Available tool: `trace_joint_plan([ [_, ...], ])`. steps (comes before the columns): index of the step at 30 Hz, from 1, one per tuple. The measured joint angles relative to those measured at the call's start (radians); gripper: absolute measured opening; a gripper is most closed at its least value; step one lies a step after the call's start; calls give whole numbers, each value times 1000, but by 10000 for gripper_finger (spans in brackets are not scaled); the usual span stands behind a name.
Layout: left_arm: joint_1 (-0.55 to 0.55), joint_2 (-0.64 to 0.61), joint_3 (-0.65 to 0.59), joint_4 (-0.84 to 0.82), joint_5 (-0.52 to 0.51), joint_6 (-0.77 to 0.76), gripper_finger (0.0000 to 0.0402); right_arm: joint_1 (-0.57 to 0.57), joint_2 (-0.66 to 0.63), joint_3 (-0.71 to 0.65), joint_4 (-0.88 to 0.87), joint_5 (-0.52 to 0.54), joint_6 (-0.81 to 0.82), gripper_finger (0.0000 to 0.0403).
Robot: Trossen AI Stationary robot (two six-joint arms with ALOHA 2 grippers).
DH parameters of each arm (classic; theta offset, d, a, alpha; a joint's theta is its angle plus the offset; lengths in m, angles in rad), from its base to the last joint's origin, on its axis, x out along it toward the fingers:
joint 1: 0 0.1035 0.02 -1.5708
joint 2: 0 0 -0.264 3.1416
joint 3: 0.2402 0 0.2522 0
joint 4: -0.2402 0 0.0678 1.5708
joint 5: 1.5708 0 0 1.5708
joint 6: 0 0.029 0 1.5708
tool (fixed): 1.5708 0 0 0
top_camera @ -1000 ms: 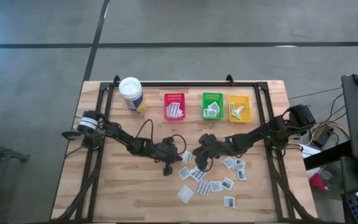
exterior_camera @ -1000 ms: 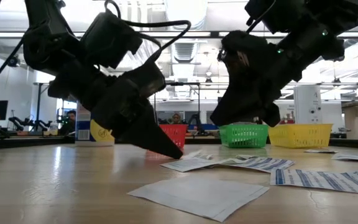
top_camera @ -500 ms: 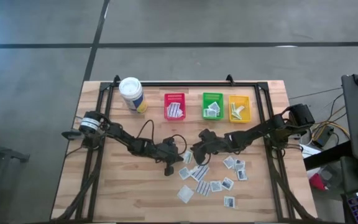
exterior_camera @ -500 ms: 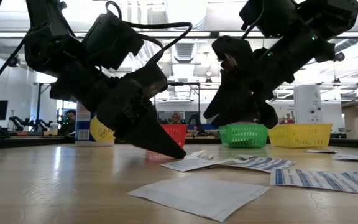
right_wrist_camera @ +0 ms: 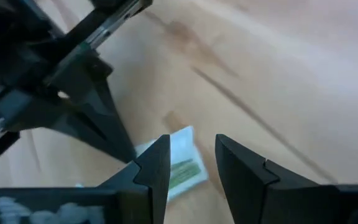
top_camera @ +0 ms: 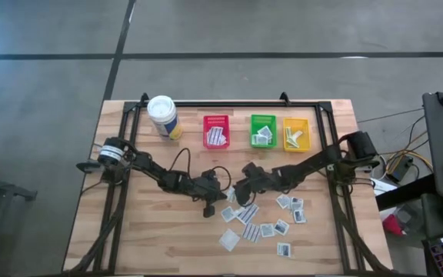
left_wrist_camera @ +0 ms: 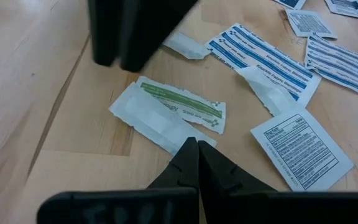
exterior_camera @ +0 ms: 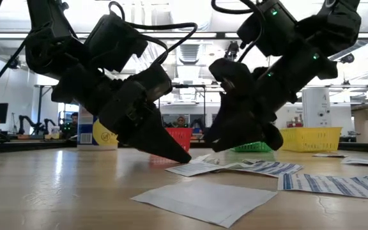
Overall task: Pick & Place First Aid Supplies
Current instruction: Put the green bandage in the yellow bin
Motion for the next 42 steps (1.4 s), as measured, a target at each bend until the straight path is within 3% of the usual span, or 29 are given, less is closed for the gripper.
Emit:
trace_joint_plan([
  [15,5,1,-1,11,-21,23,0,-20,68,49,2,-127,64,125],
  [18,5,1,-1,11,-23,30,0,-22,67,49,2,-111,58,120],
  [35,6,2,-2,27,-31,32,0,-32,69,56,2,-116,0,16],
  [42,6,-42,-6,1,-31,43,0,-32,69,58,2,-132,-56,8],
])
